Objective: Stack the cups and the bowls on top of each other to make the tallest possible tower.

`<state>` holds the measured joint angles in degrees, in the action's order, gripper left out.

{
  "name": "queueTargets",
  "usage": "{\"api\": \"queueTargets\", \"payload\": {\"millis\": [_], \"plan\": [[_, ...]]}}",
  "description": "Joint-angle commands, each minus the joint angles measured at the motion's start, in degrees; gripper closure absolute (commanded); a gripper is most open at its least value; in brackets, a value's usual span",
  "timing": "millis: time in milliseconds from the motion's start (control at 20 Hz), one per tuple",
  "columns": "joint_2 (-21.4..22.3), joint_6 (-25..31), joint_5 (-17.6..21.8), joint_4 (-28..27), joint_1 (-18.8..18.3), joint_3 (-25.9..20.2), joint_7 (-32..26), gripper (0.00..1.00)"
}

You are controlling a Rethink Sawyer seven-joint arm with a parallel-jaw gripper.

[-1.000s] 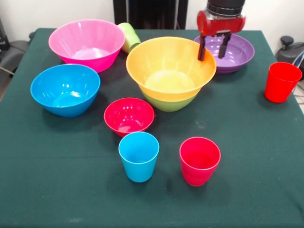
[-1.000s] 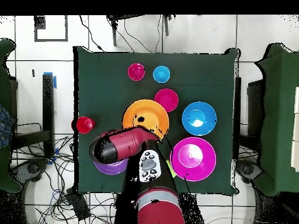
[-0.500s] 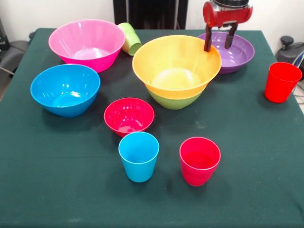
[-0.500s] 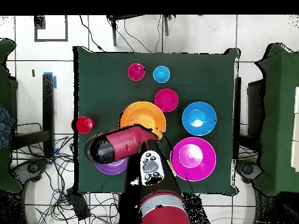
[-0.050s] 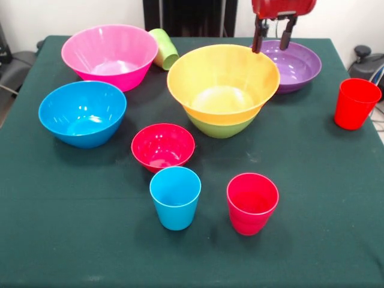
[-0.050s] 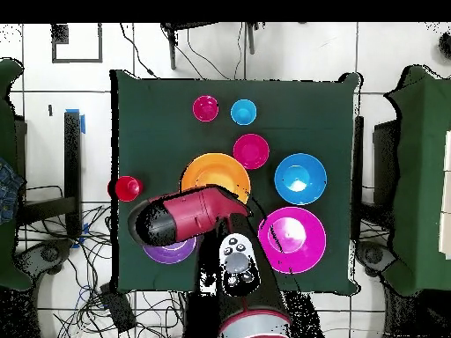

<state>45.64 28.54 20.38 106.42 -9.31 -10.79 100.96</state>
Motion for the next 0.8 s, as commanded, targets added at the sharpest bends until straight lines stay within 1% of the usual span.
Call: {"api": "queueTargets", "payload": {"millis": [50, 200, 400, 550, 800], "plan": [[-0.1, 3.2, 5.1, 0.4, -2.1, -3.2, -5.5, 0.00], [0.2, 2.2, 6.1, -0.2, -2.7, -2.8, -5.4, 0.00], [-0.7, 1.4, 6.8, -0.5, -5.4, -4.4, -7.0, 0.00], [-1.2, 2.1, 7.5, -1.3, -7.5, -5.2, -8.4, 0.00], [-2.7, 2.4, 8.2, -2.3, -9.7, -6.8, -8.7, 0.00]]}}
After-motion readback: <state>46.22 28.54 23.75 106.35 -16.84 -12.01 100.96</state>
